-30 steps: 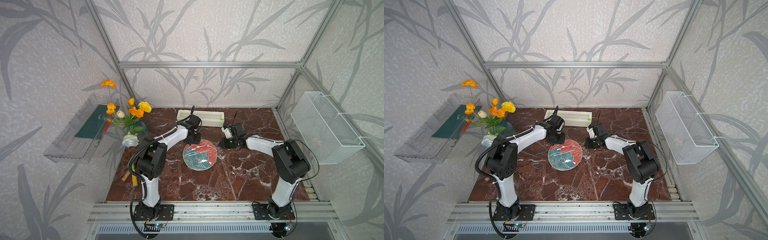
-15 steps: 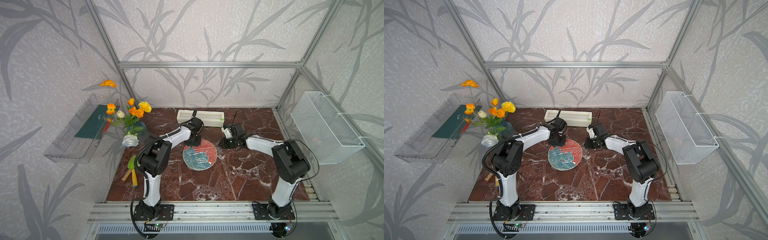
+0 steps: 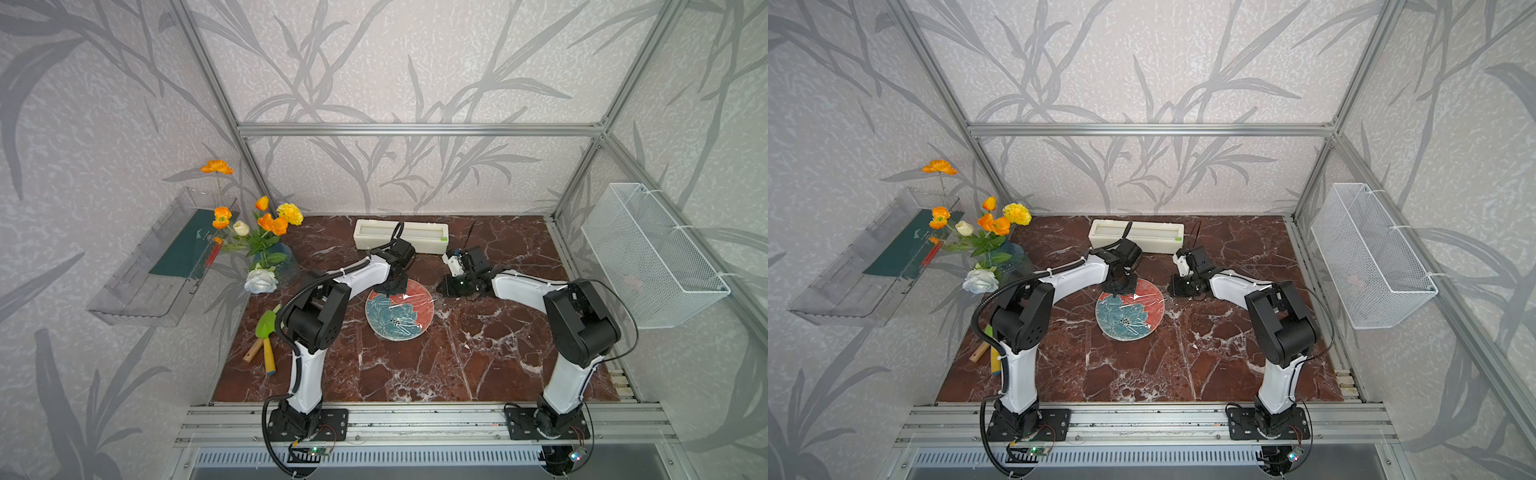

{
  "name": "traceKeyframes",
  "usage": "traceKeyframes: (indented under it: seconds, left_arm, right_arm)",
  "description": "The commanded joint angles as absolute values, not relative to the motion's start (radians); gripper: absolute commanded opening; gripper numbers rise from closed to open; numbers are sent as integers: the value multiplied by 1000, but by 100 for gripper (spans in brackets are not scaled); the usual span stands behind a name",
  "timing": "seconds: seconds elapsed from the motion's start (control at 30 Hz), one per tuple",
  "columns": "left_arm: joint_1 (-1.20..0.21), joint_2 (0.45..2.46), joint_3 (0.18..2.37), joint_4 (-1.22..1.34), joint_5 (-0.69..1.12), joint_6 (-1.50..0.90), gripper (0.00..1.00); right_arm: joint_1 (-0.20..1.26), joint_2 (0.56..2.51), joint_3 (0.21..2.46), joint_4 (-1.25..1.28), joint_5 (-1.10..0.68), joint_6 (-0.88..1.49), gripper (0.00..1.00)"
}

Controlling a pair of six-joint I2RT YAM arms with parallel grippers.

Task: Wrap the plate with plastic wrap
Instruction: Cover the plate with plastic wrap.

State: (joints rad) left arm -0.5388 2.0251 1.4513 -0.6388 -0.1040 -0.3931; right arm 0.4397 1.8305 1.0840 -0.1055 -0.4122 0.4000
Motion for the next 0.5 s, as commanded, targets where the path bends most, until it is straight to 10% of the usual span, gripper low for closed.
traceKeyframes:
  seconds: [0.0, 0.47]
  left_arm:
    - [-540, 2061, 1470, -681, -177, -390, 0]
    - [-540, 2044, 1636, -797, -373, -358, 0]
  right_arm:
    - [442, 1824, 1080, -87, -423, 410, 0]
    - [442, 1829, 1128, -101, -423, 409, 0]
